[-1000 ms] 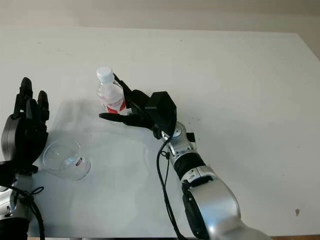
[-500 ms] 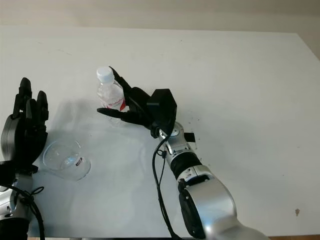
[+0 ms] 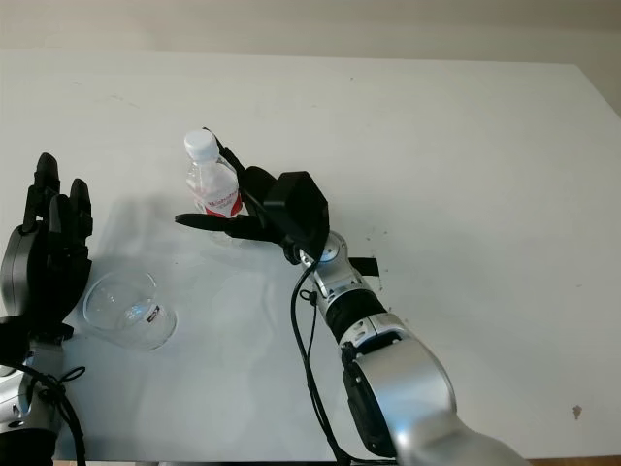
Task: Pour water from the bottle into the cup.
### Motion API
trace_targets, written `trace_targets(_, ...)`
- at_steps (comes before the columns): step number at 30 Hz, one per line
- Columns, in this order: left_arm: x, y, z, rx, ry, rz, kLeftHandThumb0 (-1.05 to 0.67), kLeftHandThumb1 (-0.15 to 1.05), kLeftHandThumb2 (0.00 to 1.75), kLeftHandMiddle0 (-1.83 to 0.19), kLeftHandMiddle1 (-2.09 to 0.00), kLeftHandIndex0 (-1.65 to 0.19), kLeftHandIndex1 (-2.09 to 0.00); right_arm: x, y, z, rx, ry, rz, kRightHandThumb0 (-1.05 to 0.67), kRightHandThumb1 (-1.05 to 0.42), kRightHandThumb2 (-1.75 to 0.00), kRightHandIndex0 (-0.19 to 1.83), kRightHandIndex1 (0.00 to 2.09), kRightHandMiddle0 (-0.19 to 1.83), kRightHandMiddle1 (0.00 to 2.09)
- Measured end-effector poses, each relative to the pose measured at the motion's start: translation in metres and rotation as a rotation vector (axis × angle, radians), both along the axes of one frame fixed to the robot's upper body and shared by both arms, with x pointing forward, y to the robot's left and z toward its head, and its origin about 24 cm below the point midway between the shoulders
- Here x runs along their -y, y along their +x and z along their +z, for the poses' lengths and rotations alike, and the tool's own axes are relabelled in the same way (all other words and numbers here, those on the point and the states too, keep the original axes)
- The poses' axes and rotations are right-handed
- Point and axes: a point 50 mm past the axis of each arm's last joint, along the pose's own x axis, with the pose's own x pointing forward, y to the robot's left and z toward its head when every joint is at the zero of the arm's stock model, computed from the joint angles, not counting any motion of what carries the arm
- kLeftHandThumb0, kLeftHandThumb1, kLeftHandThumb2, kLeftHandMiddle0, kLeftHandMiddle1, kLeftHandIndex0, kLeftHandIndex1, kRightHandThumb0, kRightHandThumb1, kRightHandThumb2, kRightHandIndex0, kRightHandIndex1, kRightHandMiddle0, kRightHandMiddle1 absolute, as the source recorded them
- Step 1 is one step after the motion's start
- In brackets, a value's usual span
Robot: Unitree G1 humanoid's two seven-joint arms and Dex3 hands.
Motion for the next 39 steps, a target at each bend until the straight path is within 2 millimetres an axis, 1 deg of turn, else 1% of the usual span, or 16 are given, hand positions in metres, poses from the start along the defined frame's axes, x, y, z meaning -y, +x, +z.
trace_targets(2,0.0,0.0,0.0,0.001,0.0,0.0,-0.74,1.05,0.45,0.19,-0.05,0.16,-0.02,-0.001,0.0,0.0,-0.011,0.001,0.009,-0.81,-0.87,-0.05,-0.11,0.05,0.06,0.2)
trace_targets(3,0.0,0.0,0.0,0.001,0.0,0.0,-0.73,1.05,0.46,0.19,-0.04,0.16,-0.02,-0.001,0.0,0.0,-0.018,0.006,0.016,-0.79,-0.86,-0.05,-0.07,0.06,-0.02,0.48)
trace_targets(4,0.0,0.0,0.0,0.002,0.0,0.001,-0.73,1.05,0.46,0.19,-0.04,0.17,-0.02,-0.002,0.0,0.0,-0.025,0.008,0.023,-0.77,-0.85,-0.05,0.0,0.1,-0.12,0.87)
trace_targets(6,-0.001,-0.001,0.0,0.004,0.001,0.004,-0.73,1.05,0.46,0.19,-0.04,0.17,-0.02,-0.002,0.0,0.0,-0.041,0.011,0.027,-0.73,-0.84,-0.05,0.1,0.18,-0.17,1.15)
trace_targets(8,-0.001,-0.002,0.0,0.007,0.003,0.007,-0.74,1.05,0.45,0.18,-0.05,0.17,-0.02,-0.003,0.0,-0.001,-0.047,0.01,0.017,-0.66,-0.82,-0.05,-0.05,0.93,-0.19,1.42)
trace_targets(9,-0.001,-0.002,0.0,0.007,0.004,0.009,-0.75,1.05,0.45,0.18,-0.05,0.17,-0.02,-0.003,0.0,-0.002,-0.041,0.0,0.007,-0.63,-0.83,-0.06,-0.06,1.24,-0.16,1.52)
trace_targets(10,-0.002,-0.002,0.0,0.006,0.003,0.013,-0.75,1.05,0.44,0.17,-0.05,0.16,-0.02,-0.004,0.0,-0.002,-0.035,-0.009,-0.006,-0.56,-0.84,-0.06,0.02,1.53,-0.05,1.7)
trace_targets(11,-0.002,-0.003,0.0,0.006,0.003,0.017,-0.76,1.05,0.43,0.17,-0.06,0.16,-0.03,-0.004,0.001,-0.002,-0.027,-0.019,-0.02,-0.52,-0.85,-0.06,0.1,1.68,0.03,1.82)
trace_targets(13,-0.002,-0.003,0.0,0.006,0.002,0.024,-0.76,1.05,0.42,0.17,-0.06,0.16,-0.03,-0.005,0.001,-0.003,-0.014,-0.037,-0.042,-0.48,-0.9,-0.07,0.4,1.95,0.27,2.02)
trace_targets(14,-0.002,-0.004,0.0,0.006,0.001,0.027,-0.76,1.05,0.41,0.16,-0.06,0.15,-0.03,-0.005,0.001,-0.003,-0.009,-0.044,-0.05,-0.49,-0.95,-0.07,0.65,2.01,0.5,2.06)
trace_targets(17,-0.002,-0.004,-0.001,0.006,-0.006,0.038,-0.76,1.05,0.39,0.16,-0.06,0.15,-0.03,-0.007,0.0,-0.003,0.011,-0.079,-0.054,-0.53,-1.03,-0.1,1.14,2.08,1.01,2.09)
trace_targets(18,-0.001,-0.004,-0.001,0.006,-0.005,0.038,-0.75,1.05,0.4,0.16,-0.06,0.15,-0.03,-0.009,0.0,-0.002,0.021,-0.095,-0.049,-0.53,-1.04,-0.13,1.25,2.09,1.12,2.09)
trace_targets(21,-0.001,-0.004,-0.001,0.005,-0.004,0.036,-0.75,1.05,0.38,0.16,-0.06,0.15,-0.03,-0.012,0.0,0.0,0.048,-0.129,-0.035,-0.5,-1.05,-0.27,1.35,2.09,1.2,2.09)
trace_targets(26,-0.001,-0.004,-0.001,0.003,0.001,0.038,-0.75,1.05,0.38,0.14,-0.07,0.13,-0.04,-0.014,-0.003,0.0,0.115,-0.152,-0.022,-0.47,-1.05,-0.48,1.72,2.09,1.52,2.09)
trace_targets(33,0.0,-0.003,-0.001,0.004,0.0,0.033,-0.74,1.05,0.39,0.13,-0.07,0.12,-0.04,-0.012,-0.002,0.0,0.137,-0.145,-0.067,-0.43,-1.05,-0.54,1.74,2.09,1.53,2.09)
trace_targets(39,0.0,-0.002,0.0,0.005,-0.001,0.031,-0.73,1.05,0.41,0.14,-0.05,0.13,-0.04,-0.002,0.002,0.007,0.147,-0.064,-0.139,-0.43,-1.05,-0.55,1.51,2.09,1.24,2.09)
